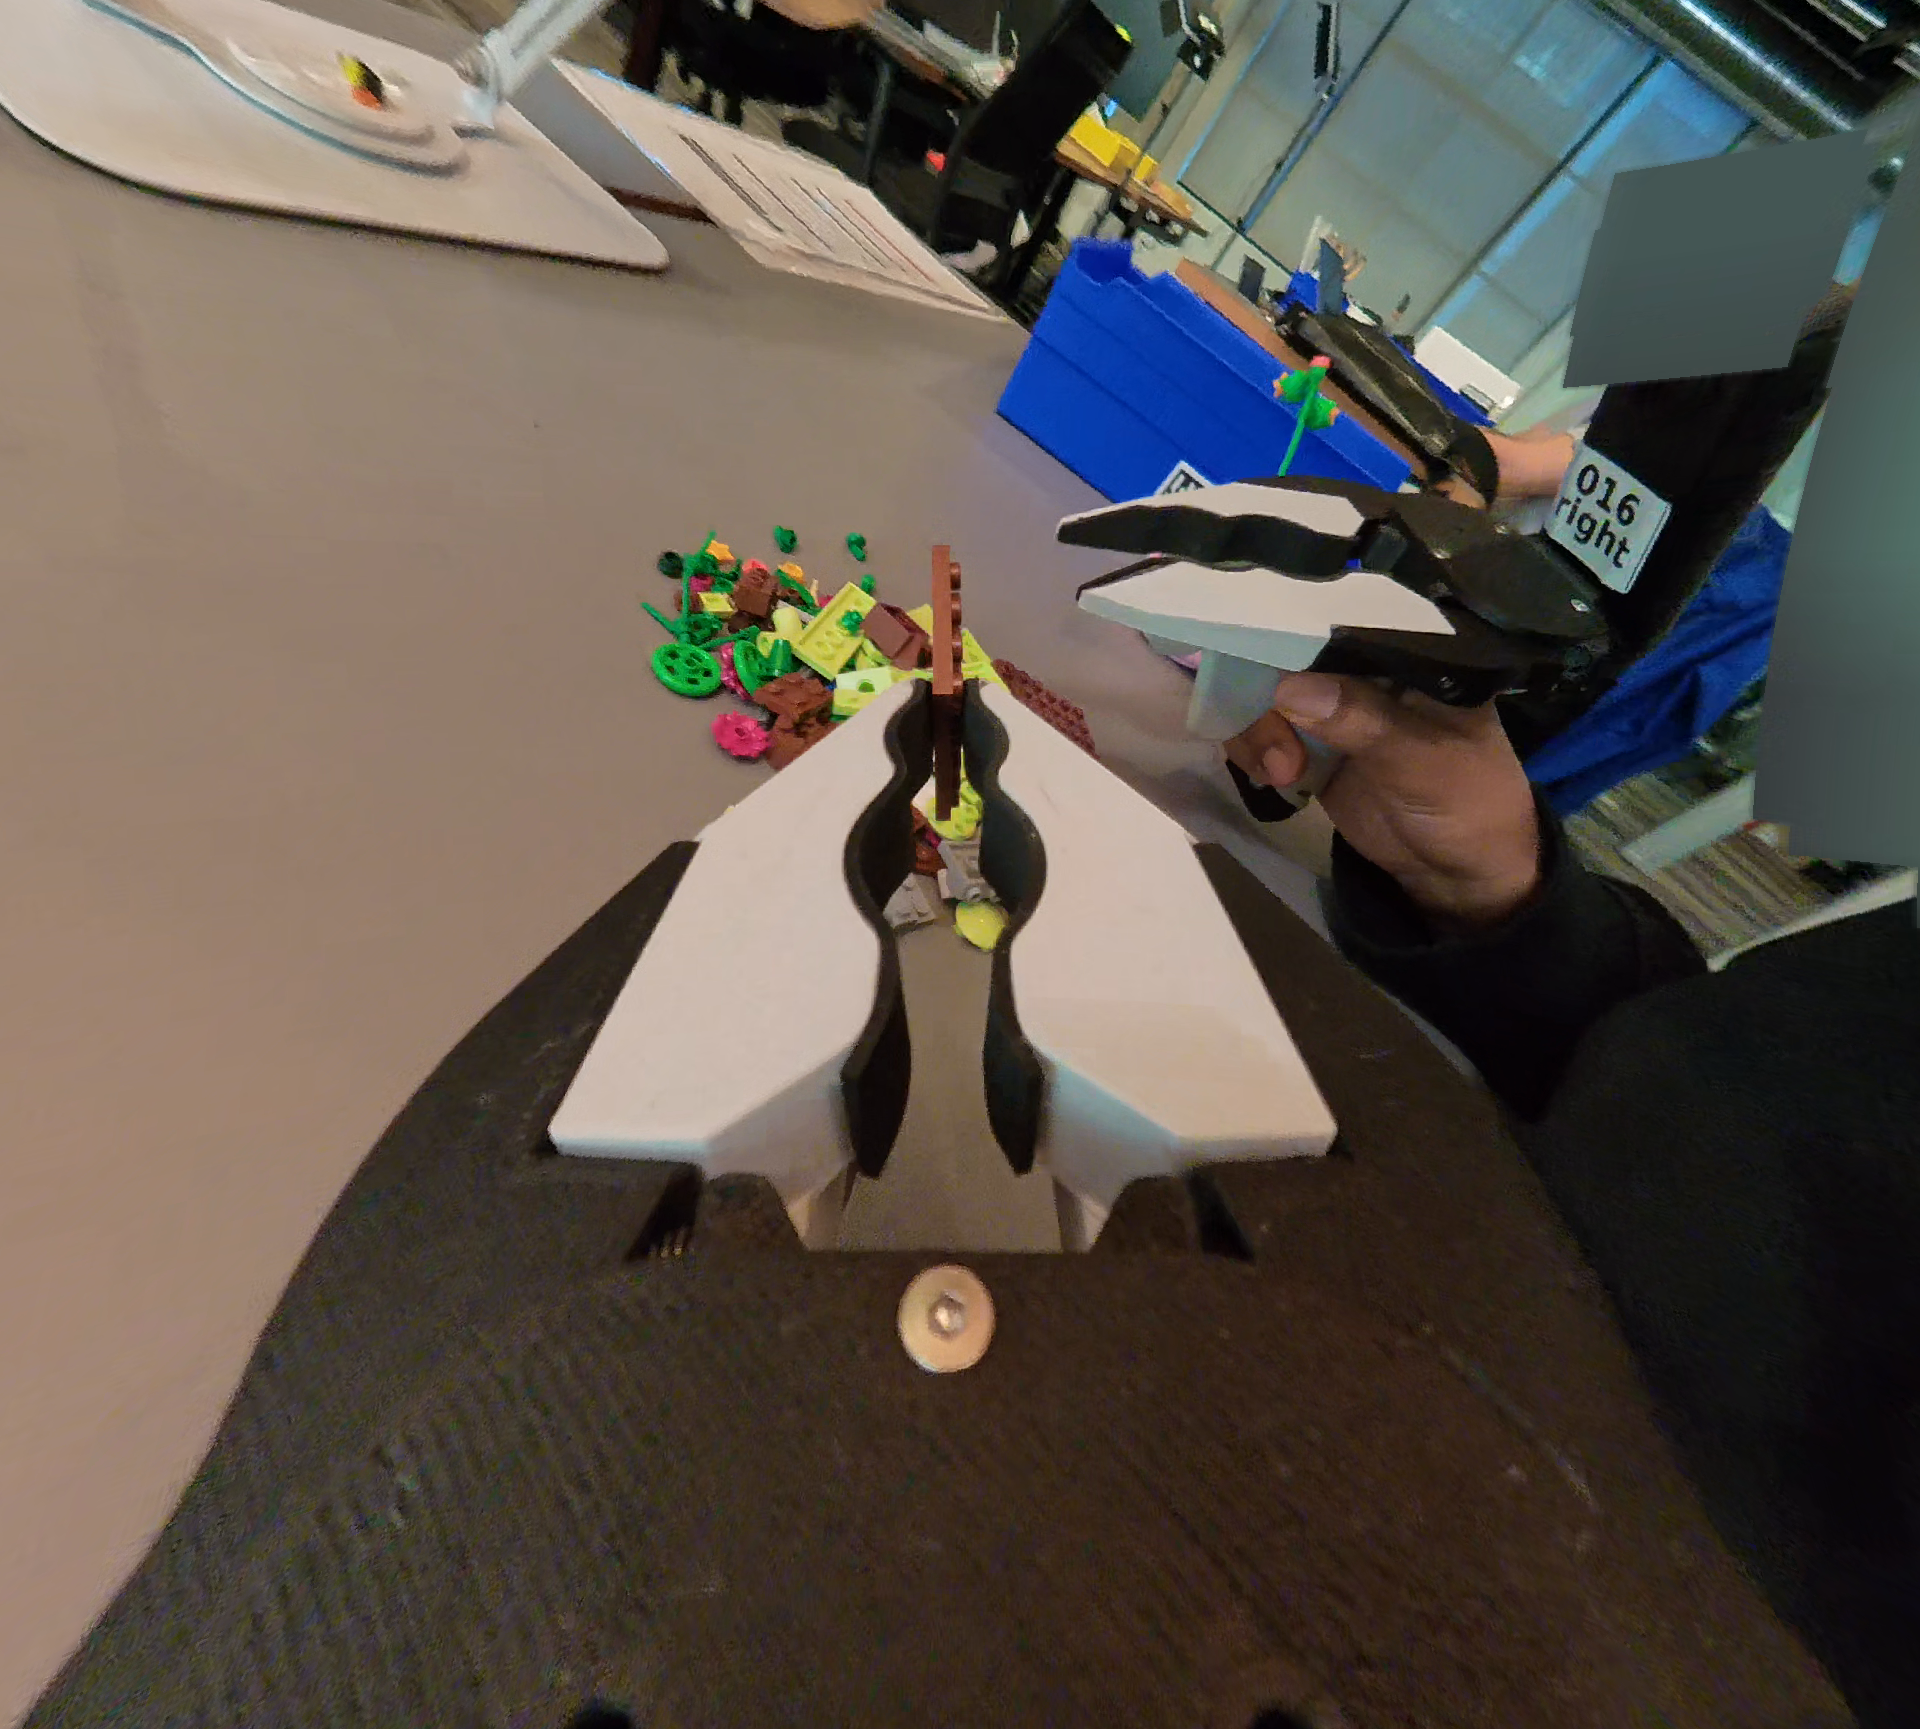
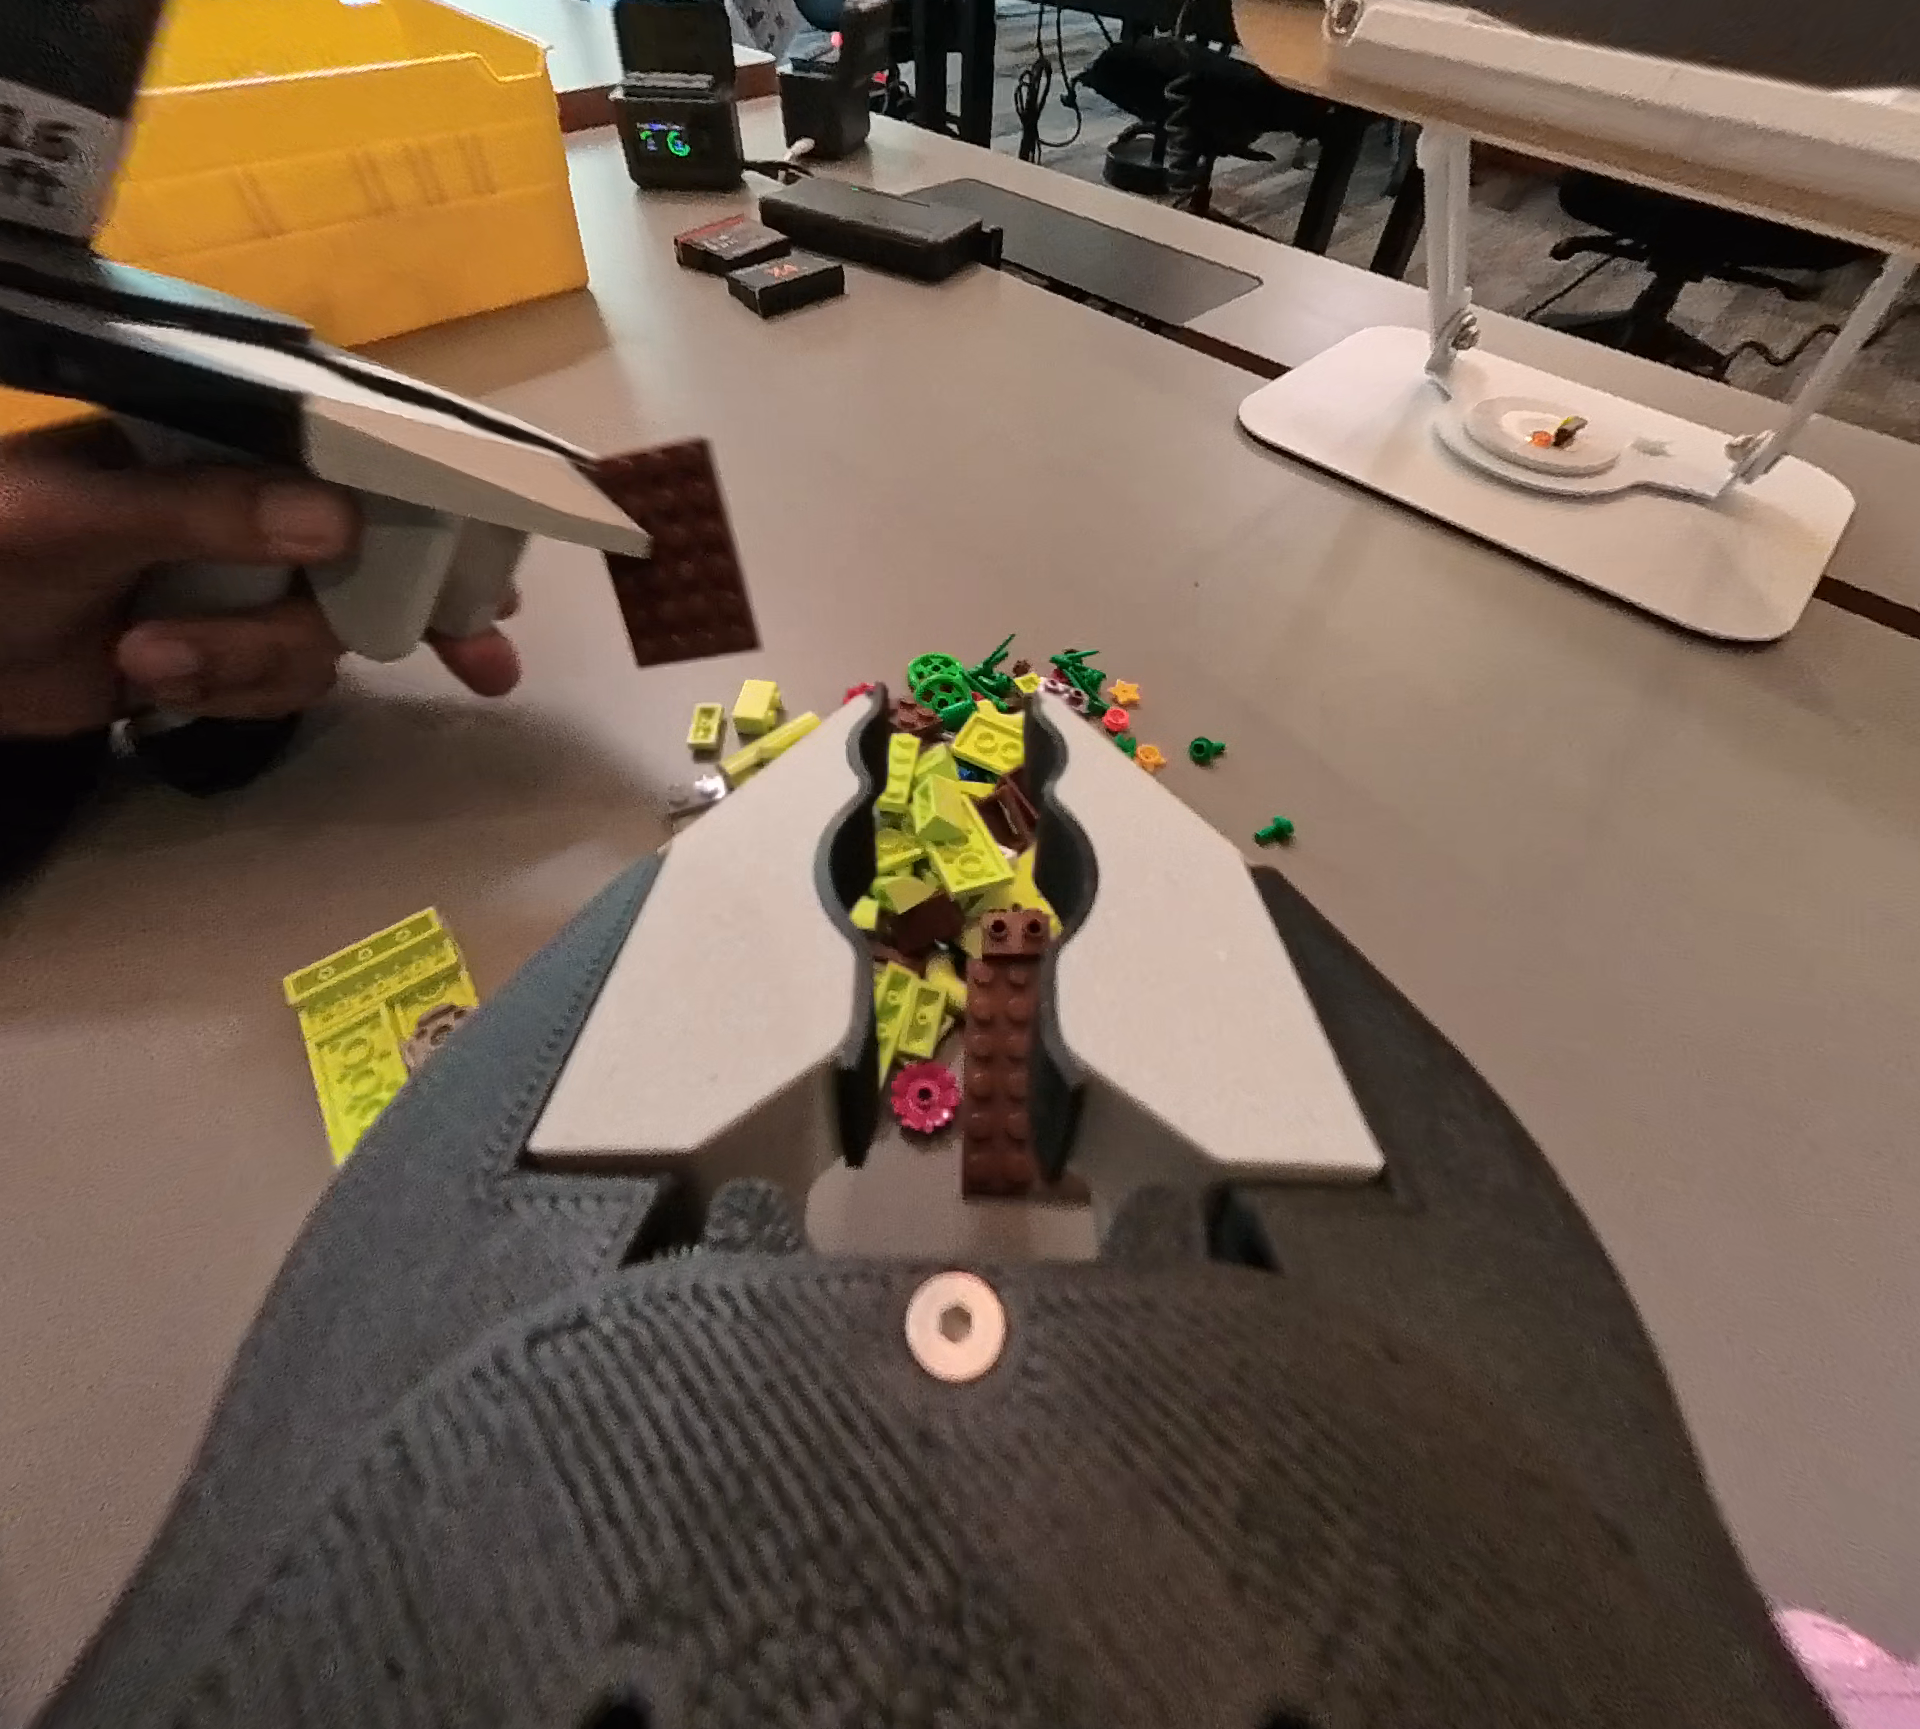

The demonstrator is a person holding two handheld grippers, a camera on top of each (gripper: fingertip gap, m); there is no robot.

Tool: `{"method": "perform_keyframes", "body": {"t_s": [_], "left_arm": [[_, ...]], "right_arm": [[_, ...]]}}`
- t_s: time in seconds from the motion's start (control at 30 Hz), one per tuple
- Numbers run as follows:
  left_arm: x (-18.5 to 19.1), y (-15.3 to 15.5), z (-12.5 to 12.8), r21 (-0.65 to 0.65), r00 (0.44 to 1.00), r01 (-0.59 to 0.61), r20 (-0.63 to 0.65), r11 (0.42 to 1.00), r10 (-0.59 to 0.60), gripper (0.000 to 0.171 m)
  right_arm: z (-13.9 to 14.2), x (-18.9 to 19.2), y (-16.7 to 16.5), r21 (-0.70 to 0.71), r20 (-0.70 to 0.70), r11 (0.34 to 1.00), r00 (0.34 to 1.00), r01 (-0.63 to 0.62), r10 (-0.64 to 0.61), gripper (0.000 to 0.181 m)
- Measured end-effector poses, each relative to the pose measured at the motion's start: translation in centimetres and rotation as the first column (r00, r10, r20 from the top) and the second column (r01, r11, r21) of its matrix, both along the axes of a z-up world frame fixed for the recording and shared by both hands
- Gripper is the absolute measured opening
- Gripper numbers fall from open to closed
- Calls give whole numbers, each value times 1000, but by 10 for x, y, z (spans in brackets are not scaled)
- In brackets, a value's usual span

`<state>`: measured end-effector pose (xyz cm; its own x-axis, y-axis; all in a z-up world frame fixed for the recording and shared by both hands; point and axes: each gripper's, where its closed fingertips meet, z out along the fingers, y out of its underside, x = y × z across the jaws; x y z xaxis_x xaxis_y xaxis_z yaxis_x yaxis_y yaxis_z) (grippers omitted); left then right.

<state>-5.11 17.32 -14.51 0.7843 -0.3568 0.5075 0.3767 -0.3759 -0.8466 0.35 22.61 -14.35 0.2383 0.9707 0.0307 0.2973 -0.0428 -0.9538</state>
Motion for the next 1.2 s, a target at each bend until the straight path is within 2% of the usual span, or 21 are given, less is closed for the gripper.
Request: {"method": "perform_keyframes", "body": {"t_s": [0.1,0.27,0.43,0.6,0.7,0.77,0.83,0.9,0.97,1.03,1.1,1.2], "left_arm": [[8,13,-11,-99,994,94,59,991,-89,1],[4,37,-23,-173,987,153,77,973,-142,2],[-4,50,-24,-172,988,152,11,973,-153,23],[-38,43,-14,-83,990,16,-142,996,-28,27],[-49,33,-6,-37,983,-6,-182,999,-1,27],[-43,25,2,4,984,41,-172,999,-40,27],[-23,12,8,46,973,159,-179,986,-148,27],[2,-7,8,57,929,313,-228,948,-293,31],[24,-22,0,42,869,412,-318,910,-379,51],[46,-38,-11,20,795,506,-397,862,-458,62],[66,-51,-17,-18,742,569,-421,822,-522,83],[79,-62,-34,-120,660,611,-470,783,-587,82]], "right_arm": [[3,-1,-7,32,2,999,1000,-29,29,23],[5,1,-7,179,54,984,999,-8,-2,20],[6,2,-7,210,65,978,998,-8,-6,20],[5,2,-8,208,68,978,998,-14,-1,20],[5,0,-14,225,72,973,997,-45,29,20],[6,-3,-19,253,78,965,996,-65,47,20],[5,-4,-20,284,86,956,995,-75,53,18],[3,-5,-21,285,88,955,994,-81,58,18],[3,-5,-21,256,76,963,995,-84,66,18],[5,-4,-20,216,46,973,996,-83,75,18],[9,-3,-20,177,10,980,996,-85,85,18],[15,-3,-22,127,-39,987,993,-103,109,19]]}}
